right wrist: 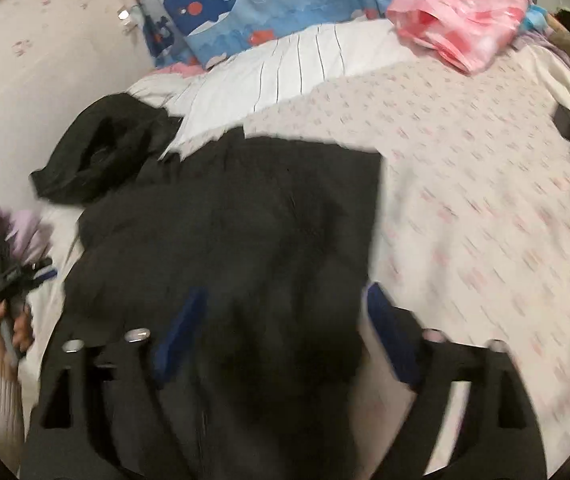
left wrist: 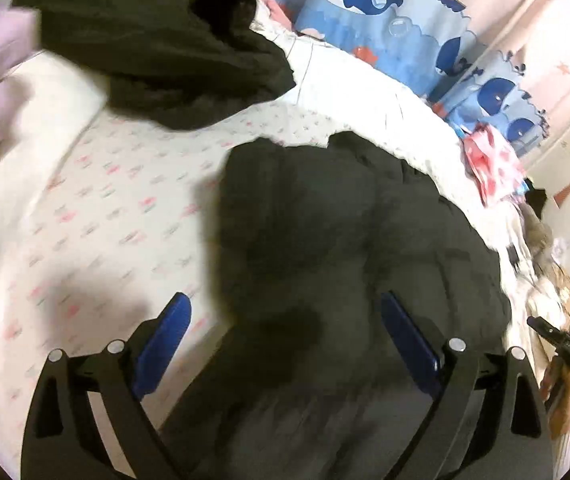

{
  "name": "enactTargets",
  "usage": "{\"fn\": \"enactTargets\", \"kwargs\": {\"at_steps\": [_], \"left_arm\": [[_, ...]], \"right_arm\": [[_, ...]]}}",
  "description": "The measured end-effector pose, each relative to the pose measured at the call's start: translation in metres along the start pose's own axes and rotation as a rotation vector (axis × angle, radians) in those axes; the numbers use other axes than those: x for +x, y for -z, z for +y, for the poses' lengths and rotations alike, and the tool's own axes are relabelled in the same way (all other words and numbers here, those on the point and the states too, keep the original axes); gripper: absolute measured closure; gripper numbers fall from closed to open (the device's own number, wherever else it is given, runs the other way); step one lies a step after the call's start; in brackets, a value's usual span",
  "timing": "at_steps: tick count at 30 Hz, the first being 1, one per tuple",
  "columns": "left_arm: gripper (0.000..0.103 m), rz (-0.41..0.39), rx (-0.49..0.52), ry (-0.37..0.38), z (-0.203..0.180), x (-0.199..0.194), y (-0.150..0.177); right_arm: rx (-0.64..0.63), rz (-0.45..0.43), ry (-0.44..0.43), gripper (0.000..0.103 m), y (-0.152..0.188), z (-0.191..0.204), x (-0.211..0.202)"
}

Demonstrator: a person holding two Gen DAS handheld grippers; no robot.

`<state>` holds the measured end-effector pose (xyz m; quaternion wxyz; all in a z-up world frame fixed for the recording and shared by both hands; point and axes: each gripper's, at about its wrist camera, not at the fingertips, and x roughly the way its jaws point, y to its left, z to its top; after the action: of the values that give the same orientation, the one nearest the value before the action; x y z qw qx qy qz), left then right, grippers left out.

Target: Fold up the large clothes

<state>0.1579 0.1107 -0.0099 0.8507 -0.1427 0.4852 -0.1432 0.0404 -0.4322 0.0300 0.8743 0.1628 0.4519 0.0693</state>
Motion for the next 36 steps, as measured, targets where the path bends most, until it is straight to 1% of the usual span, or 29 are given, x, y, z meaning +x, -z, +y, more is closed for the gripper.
{"fn": "enactTargets", "kwargs": {"at_steps": [1,3,4,5,6,7,9,11,12,14,15,16,17,18,20,21,22,23,24,25,26,27,29,31,34,35,36], "left_arm": [[0.009,0.032,-0.012,-0.001,0.015,-0.009,0.015],[0.009,0.1,-0.038,0.003,0.038,-0.014,0.04],[0.009,0.151,-0.075,0.005,0.054,-0.014,0.06],[0.009,0.175,-0.099,0.015,0.062,-0.014,0.072],[0.009,0.206,-0.123,0.039,0.07,-0.014,0.088],[0.009,0.249,-0.143,0.085,0.075,-0.014,0.106],[0.009,0.288,-0.149,0.125,0.076,-0.015,0.13],[0.008,0.301,-0.11,0.138,0.069,-0.024,0.151],[0.007,0.314,-0.1,0.154,0.065,-0.027,0.159],[0.007,0.354,-0.111,0.209,0.059,-0.036,0.177],[0.007,0.376,-0.115,0.239,0.057,-0.042,0.186],[0.007,0.417,-0.114,0.262,0.053,-0.043,0.198],[0.007,0.453,-0.113,0.268,0.05,-0.043,0.208],[0.007,0.483,-0.109,0.261,0.046,-0.041,0.221],[0.008,0.512,-0.107,0.231,0.042,-0.04,0.238],[0.012,0.505,-0.107,0.228,0.04,-0.04,0.242],[0.03,0.472,-0.106,0.228,0.034,-0.045,0.241],[0.053,0.451,-0.116,0.249,0.031,-0.052,0.238],[0.061,0.425,-0.137,0.286,0.028,-0.061,0.234],[0.077,0.377,-0.148,0.334,0.024,-0.075,0.226],[0.085,0.337,-0.14,0.364,0.019,-0.09,0.218],[0.087,0.304,-0.137,0.39,0.018,-0.103,0.213],[0.09,0.206,-0.124,0.454,0.003,-0.139,0.191],[0.09,0.14,-0.095,0.496,-0.009,-0.169,0.179],[0.091,0.089,-0.078,0.558,-0.018,-0.208,0.177],[0.091,0.08,-0.071,0.577,-0.018,-0.221,0.18],[0.091,0.075,-0.057,0.585,-0.015,-0.233,0.182]], "right_arm": [[0.011,0.037,-0.024,0.018,0.019,-0.009,-0.011],[0.05,0.099,-0.079,0.018,0.049,-0.025,-0.024],[0.071,0.126,-0.096,0.018,0.064,-0.032,-0.029],[0.096,0.153,-0.12,0.018,0.079,-0.037,-0.033],[0.116,0.175,-0.141,0.018,0.091,-0.039,-0.033],[0.132,0.198,-0.166,0.018,0.106,-0.039,-0.034],[0.141,0.243,-0.216,0.018,0.126,-0.036,-0.035],[0.129,0.305,-0.259,0.018,0.149,-0.024,-0.033],[0.11,0.351,-0.287,0.018,0.162,-0.013,-0.031],[0.074,0.406,-0.319,0.018,0.177,0.002,-0.029],[0.043,0.442,-0.318,0.018,0.188,0.013,-0.029],[0.026,0.458,-0.319,0.018,0.195,0.019,-0.028],[0.0,0.463,-0.316,0.018,0.203,0.028,-0.029],[-0.015,0.446,-0.304,0.018,0.208,0.033,-0.031],[0.0,0.404,-0.311,0.044,0.209,0.039,-0.036],[0.018,0.375,-0.323,0.074,0.206,0.042,-0.038],[0.045,0.328,-0.346,0.085,0.202,0.045,-0.044],[0.048,0.271,-0.374,0.087,0.196,0.052,-0.052],[0.051,0.238,-0.39,0.09,0.189,0.057,-0.057],[0.055,0.183,-0.416,0.093,0.18,0.065,-0.067],[0.055,0.134,-0.437,0.094,0.169,0.072,-0.077],[0.057,0.087,-0.455,0.094,0.159,0.079,-0.087],[0.066,-0.02,-0.502,0.095,0.135,0.09,-0.119],[0.055,-0.086,-0.528,0.096,0.123,0.098,-0.146],[0.057,-0.142,-0.583,0.096,0.121,0.097,-0.186],[0.045,-0.141,-0.601,0.096,0.127,0.097,-0.2],[0.016,-0.116,-0.602,0.096,0.136,0.096,-0.212]]}}
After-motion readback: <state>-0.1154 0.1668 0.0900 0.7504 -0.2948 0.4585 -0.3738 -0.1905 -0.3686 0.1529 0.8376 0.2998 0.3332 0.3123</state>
